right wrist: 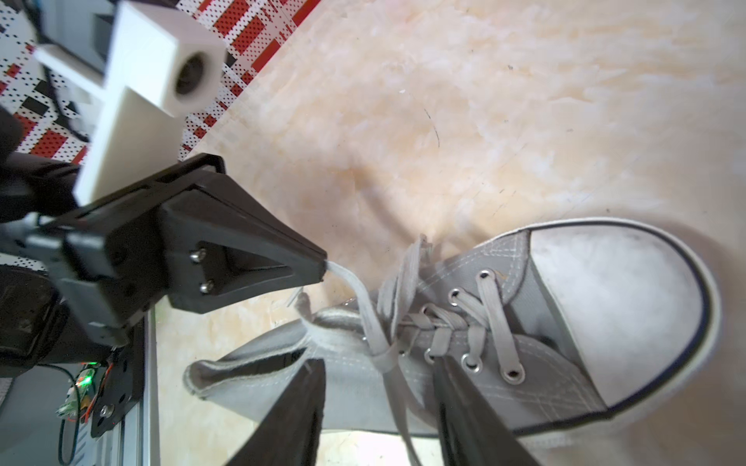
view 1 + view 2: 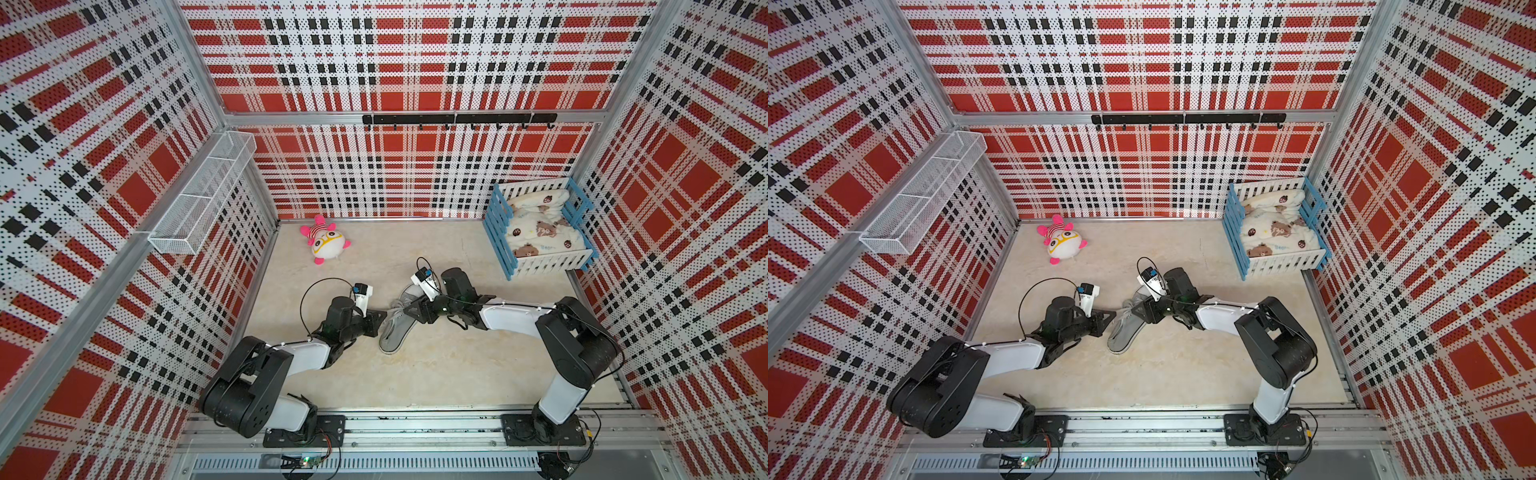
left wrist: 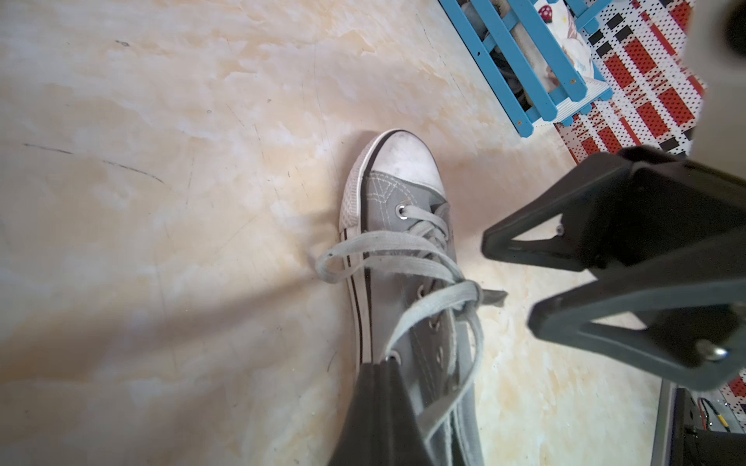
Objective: Tie the shoes
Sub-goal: Cross the shoelace with the shoelace.
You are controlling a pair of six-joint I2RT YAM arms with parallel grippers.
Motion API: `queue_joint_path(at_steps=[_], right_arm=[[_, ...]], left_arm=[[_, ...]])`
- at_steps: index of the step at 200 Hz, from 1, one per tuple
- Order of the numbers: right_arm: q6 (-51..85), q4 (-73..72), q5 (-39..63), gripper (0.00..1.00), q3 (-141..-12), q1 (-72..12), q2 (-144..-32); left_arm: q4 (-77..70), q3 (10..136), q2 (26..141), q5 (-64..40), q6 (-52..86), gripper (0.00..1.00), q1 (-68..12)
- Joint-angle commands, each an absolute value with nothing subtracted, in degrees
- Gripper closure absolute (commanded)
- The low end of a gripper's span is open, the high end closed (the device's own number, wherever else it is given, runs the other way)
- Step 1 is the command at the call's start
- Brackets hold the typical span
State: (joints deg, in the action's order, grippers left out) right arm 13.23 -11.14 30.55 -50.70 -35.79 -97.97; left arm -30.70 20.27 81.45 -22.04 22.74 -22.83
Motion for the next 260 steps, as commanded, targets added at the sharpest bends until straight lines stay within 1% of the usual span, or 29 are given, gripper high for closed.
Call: queue_joint_path(at_steps=[1,11,32,48,82,113,190,199,216,228,247,260], right_arm=[[12.4,-8.0,29.5,0.48,-48.1,-34.8,-94.3],[12.4,-7.6,28.9,0.48,-46.8,-34.5,-93.2],[13.7,-7.4,28.3,0.50,-44.7,-34.1,-91.7],[15.5,-7.9,28.0,0.51,-43.8,-34.1,-91.5],[18.4,-9.3,27.5,0.53,-42.8,-34.1,-92.2],[19.9,-11.1,28.2,0.55,-43.0,-34.3,-94.6],[19.3,-12.6,29.5,0.55,-45.9,-34.9,-99.9],[19.3,-12.7,29.3,0.58,-46.0,-34.9,-100.3],[19.4,-12.8,28.0,0.71,-46.2,-34.9,-100.2],[19.5,-12.6,27.0,0.78,-46.1,-34.8,-100.1],[19.9,-11.9,25.4,0.84,-46.2,-34.4,-100.1],[20.3,-11.7,24.4,0.86,-46.3,-33.9,-100.3]], left_arm=[[-33.0,19.4,80.5,-22.2,23.1,0.94,-23.0],[-33.0,19.3,80.0,-22.1,23.3,0.91,-22.9],[-33.1,18.4,78.2,-20.8,24.1,0.74,-22.2],[-34.1,17.9,76.5,-20.1,25.3,0.64,-20.6],[-35.9,20.1,76.6,-19.9,28.0,0.55,-18.3],[-36.2,25.6,83.4,-20.5,28.7,0.53,-18.4],[-36.9,35.7,97.5,-21.5,30.3,0.51,-20.1],[-36.9,36.4,98.9,-22.3,30.2,0.50,-20.3],[-37.0,37.2,101.4,-22.5,30.1,0.50,-20.6],[-37.0,37.5,102.5,-23.4,30.1,0.50,-20.8],[-37.1,37.2,102.9,-24.1,30.0,0.51,-21.4],[-37.3,36.7,102.8,-24.6,30.0,0.51,-21.9]])
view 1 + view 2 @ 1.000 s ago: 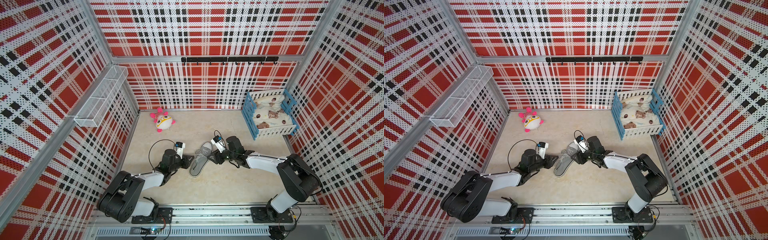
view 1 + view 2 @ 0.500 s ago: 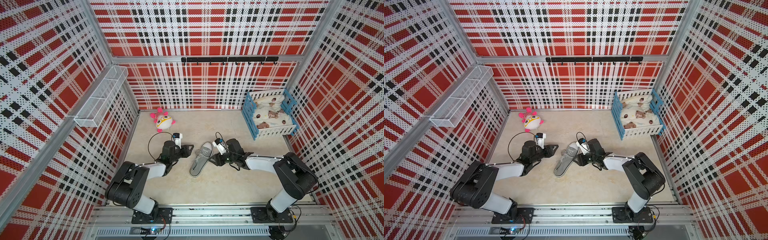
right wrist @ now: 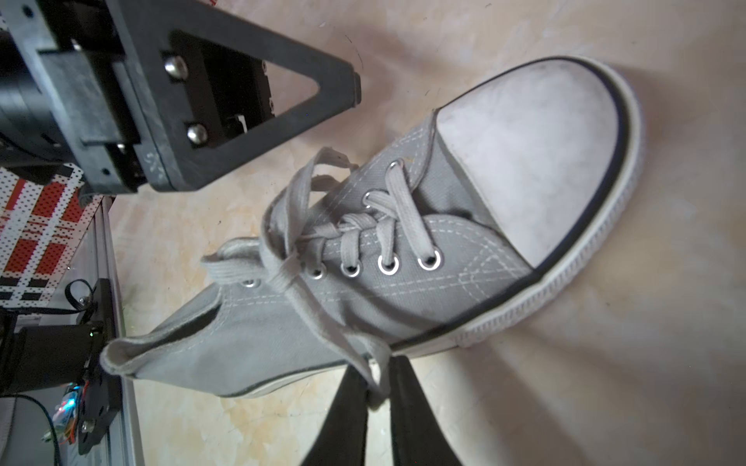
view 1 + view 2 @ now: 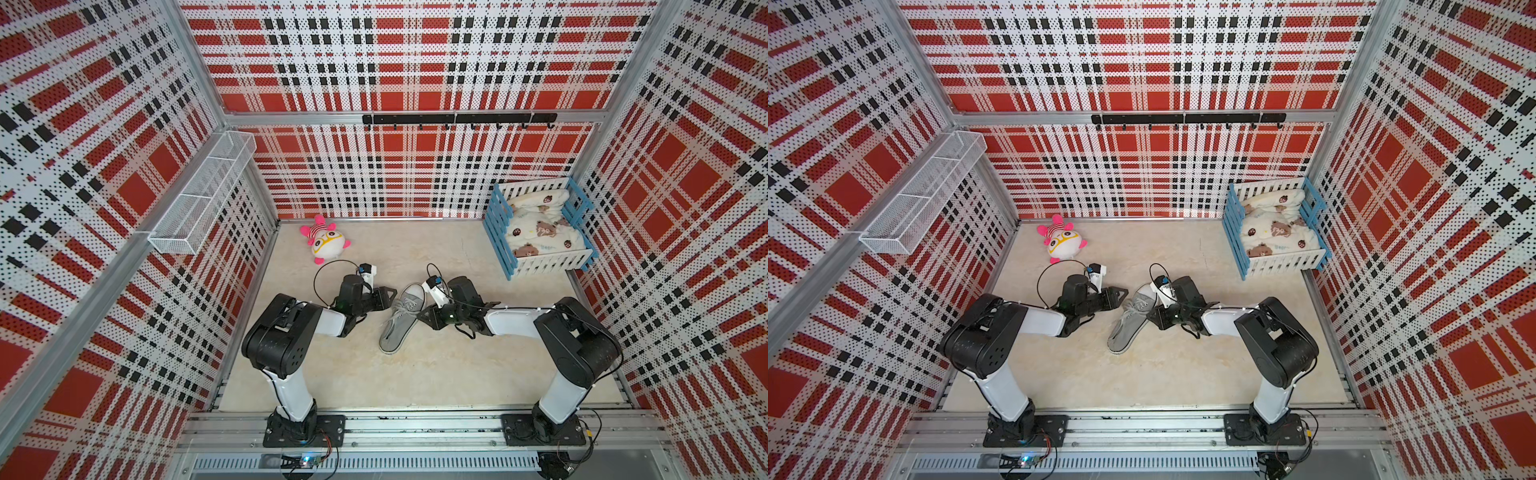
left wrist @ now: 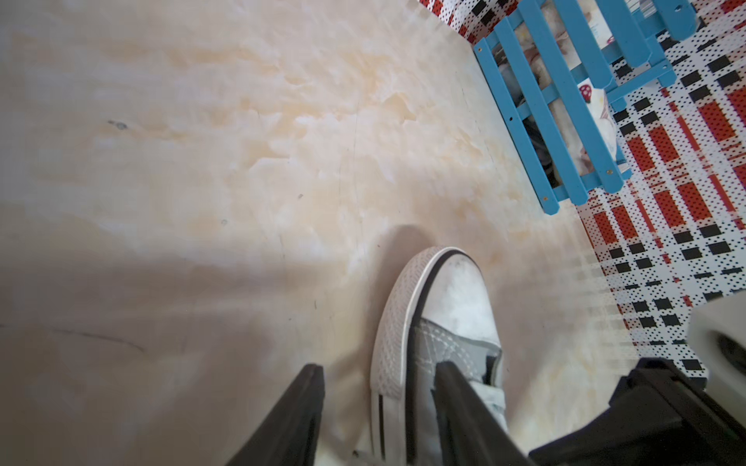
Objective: Tie the shoes
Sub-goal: Cross the shoelace with the shoelace.
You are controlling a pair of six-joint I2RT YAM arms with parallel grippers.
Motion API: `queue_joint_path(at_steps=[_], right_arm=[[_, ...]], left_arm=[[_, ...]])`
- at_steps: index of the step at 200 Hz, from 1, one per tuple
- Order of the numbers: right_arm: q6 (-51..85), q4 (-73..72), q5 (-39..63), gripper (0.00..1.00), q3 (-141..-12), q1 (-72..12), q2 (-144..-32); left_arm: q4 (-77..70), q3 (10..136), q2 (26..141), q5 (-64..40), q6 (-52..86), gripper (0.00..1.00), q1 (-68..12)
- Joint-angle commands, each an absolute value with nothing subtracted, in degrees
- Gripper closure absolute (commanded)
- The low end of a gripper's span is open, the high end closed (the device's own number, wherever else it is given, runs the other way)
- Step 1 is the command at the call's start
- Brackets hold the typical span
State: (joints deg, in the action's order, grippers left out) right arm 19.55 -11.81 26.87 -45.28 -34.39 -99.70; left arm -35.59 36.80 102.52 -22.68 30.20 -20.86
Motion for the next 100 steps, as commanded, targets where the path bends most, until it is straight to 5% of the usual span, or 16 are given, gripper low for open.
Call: queue_joint_path(at_steps=[1,100], right_arm=[[20.4,-11.7,24.4,0.86,-46.3,-33.9,-100.3],[17.6,-8.0,24.4,0.90,-51.3,-30.4,-103.6]], left_arm=[[-37.3,36.6,102.8,-24.7,30.0,0.51,-22.0],[-40.6,28.2,95.0,-25.7,33.2,0.53,-25.4]])
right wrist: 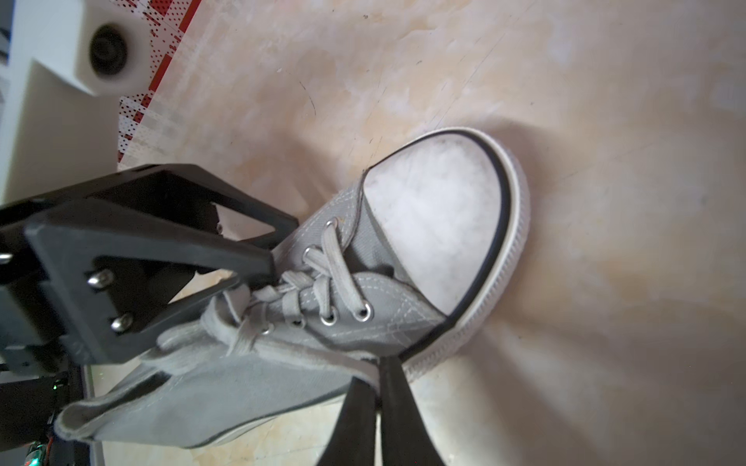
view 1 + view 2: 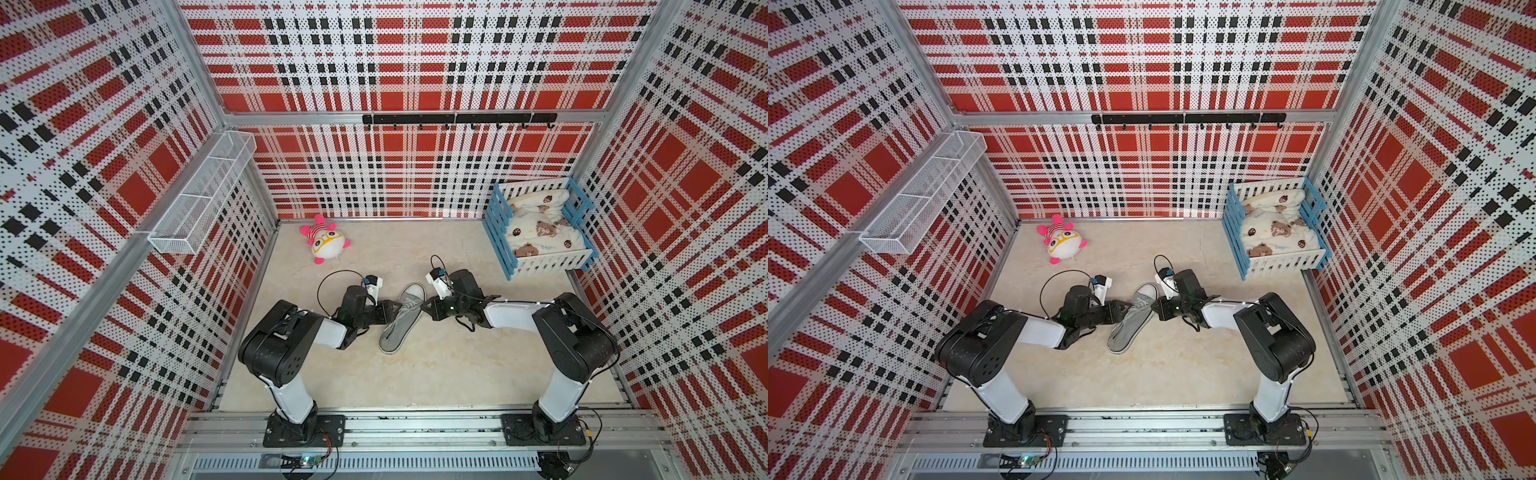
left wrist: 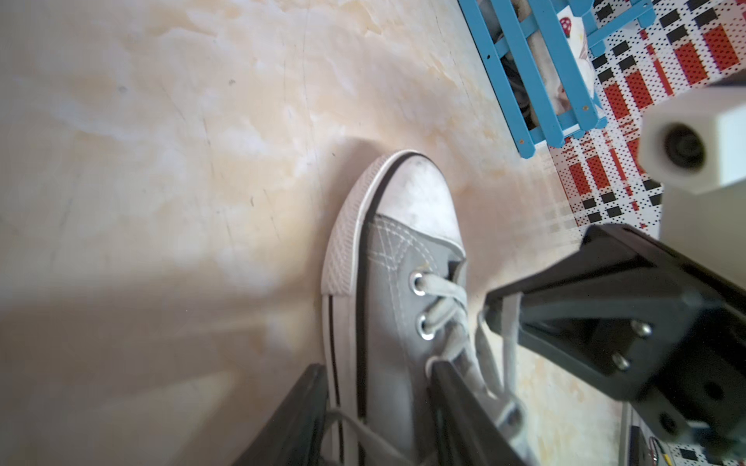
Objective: Tie the shoes
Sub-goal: Cross the shoelace with the shoelace.
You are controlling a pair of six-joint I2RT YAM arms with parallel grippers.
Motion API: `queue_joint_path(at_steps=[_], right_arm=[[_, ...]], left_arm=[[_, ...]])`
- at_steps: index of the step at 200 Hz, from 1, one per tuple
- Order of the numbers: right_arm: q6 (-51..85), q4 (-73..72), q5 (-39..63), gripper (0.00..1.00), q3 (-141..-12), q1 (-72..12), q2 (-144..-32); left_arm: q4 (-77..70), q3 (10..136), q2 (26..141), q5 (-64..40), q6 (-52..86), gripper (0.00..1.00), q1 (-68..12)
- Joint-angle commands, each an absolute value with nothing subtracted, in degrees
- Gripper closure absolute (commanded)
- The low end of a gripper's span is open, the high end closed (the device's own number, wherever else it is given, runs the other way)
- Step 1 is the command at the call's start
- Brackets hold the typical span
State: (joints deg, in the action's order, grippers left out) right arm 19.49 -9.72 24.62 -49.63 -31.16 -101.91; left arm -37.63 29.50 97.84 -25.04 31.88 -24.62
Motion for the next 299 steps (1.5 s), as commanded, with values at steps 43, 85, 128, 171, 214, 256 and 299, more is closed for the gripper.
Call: queue_joint_path(at_steps=[43,85,128,171,214,256,299], right_arm=[[15.4,-7.0,26.0,0.89,-52.6,-29.8,-104.6],[14.6,-6.5,27.5,0.89,-52.9,-29.8,-104.7],[14.9,-6.8,27.7,0.89,-52.9,-29.8,-104.7],[15.1,-7.2,27.9,0.89,-52.6,-29.8,-104.9],[15.1,-7.4,27.9,0.89,-52.3,-29.8,-104.6],[15.1,-7.8,28.2,0.89,-52.2,-29.9,-104.5],[15.1,-7.8,28.2,0.90,-52.1,-29.8,-104.3]], left_arm=[[-42.2,26.6,93.7,-27.0,33.9,0.53,-25.4],[-43.0,25.8,93.3,-26.7,33.2,0.53,-22.2],[-43.2,26.7,96.1,-29.7,32.5,0.55,-21.4],[-46.4,26.1,98.1,-32.8,33.7,0.54,-21.9],[-52.6,22.9,97.3,-35.7,38.5,0.55,-21.8],[-54.3,19.9,95.5,-35.9,40.3,0.63,-22.0],[-55.3,18.2,92.6,-36.6,41.7,0.73,-21.6]])
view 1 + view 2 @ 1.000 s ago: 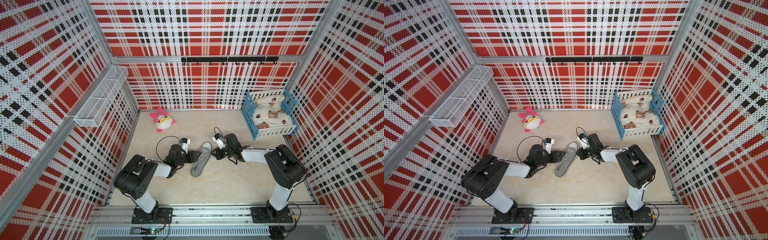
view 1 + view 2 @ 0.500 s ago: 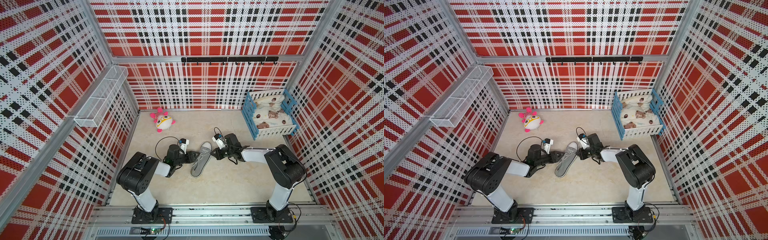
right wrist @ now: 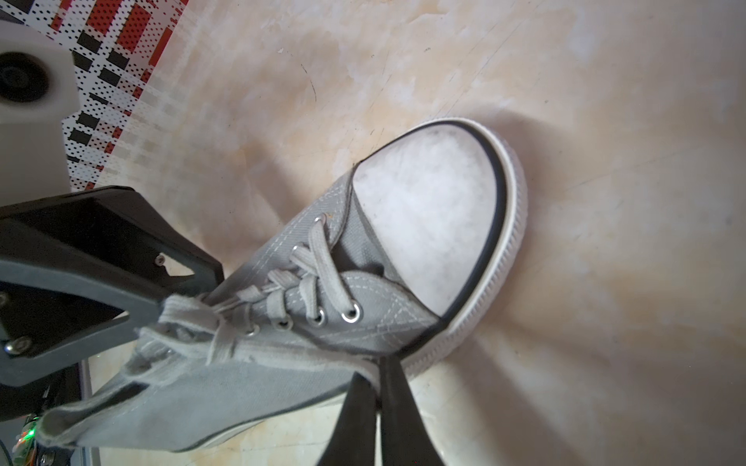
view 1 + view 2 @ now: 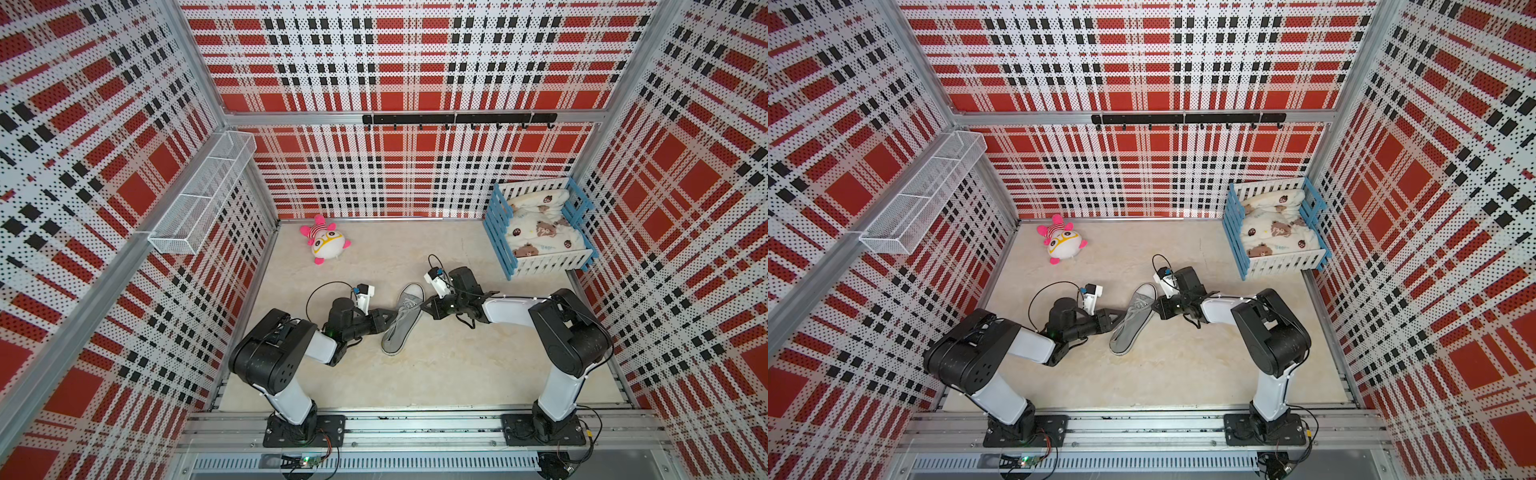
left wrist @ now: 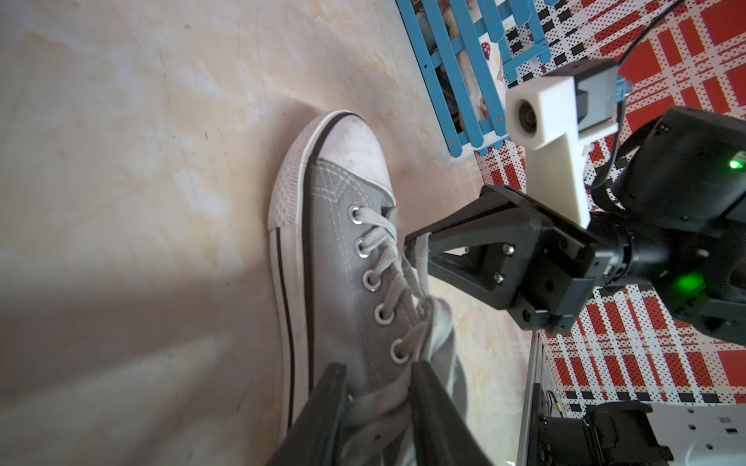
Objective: Tie the shoes
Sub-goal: Cross the shoelace with the shoelace.
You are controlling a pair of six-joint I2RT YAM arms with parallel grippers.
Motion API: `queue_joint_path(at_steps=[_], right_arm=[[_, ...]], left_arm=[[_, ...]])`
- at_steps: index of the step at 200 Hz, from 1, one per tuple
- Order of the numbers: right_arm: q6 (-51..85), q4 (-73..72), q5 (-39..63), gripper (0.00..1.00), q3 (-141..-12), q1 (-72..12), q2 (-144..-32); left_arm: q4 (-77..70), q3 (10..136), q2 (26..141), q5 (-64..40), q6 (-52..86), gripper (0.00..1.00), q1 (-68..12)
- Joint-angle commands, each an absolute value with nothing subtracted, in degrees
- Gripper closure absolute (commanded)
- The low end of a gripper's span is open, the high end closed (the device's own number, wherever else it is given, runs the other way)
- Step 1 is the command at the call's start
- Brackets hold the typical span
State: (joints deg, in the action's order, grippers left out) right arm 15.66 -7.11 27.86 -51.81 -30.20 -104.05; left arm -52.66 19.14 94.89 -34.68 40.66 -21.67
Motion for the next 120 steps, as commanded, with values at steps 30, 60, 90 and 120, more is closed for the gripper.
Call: queue_joint_path(at_steps=[30,60,90,120], right_arm=[[15.0,-7.7,28.2,0.90,-52.2,-29.8,-104.2],[15.0,-7.6,28.2,0.90,-52.3,-29.8,-104.2],[14.9,-7.6,28.3,0.90,-52.4,-29.8,-104.1],[14.9,-7.5,28.4,0.90,-52.5,-29.8,-104.1]], left_arm=[[-56.1,17.7,90.8,-38.0,42.8,0.82,-21.6],[-56.8,16.7,89.0,-38.6,43.7,0.83,-21.3],[-56.9,14.8,86.6,-35.4,44.1,0.83,-20.1],[-55.5,14.1,87.1,-31.7,42.6,0.67,-19.4]])
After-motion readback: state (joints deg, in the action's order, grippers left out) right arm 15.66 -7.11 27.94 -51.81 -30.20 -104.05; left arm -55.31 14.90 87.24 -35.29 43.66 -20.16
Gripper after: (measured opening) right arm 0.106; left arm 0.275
